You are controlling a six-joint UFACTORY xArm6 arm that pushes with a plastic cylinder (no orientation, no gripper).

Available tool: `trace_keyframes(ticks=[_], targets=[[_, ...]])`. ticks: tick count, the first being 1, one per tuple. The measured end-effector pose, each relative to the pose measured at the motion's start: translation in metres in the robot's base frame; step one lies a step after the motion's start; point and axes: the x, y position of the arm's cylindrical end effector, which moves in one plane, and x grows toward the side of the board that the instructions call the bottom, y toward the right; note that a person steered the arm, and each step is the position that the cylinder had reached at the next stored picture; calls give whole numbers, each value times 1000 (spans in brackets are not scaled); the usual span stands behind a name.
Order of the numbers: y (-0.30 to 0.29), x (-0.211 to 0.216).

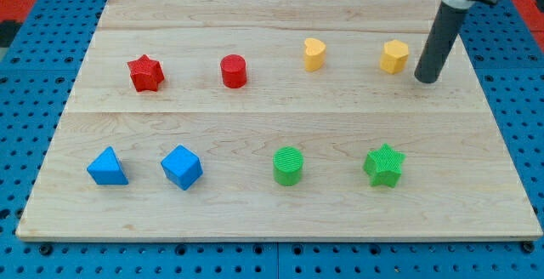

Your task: Place the red circle left to the yellow heart

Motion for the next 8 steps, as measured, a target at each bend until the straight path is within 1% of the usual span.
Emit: trace_keyframes(ticks=[1, 2, 3, 4, 5, 6, 7, 8], targets=[[-72, 2], [-160, 12], [-209, 15], [-244, -3], [-261, -9], [-266, 16], [-300, -8], [-294, -22]])
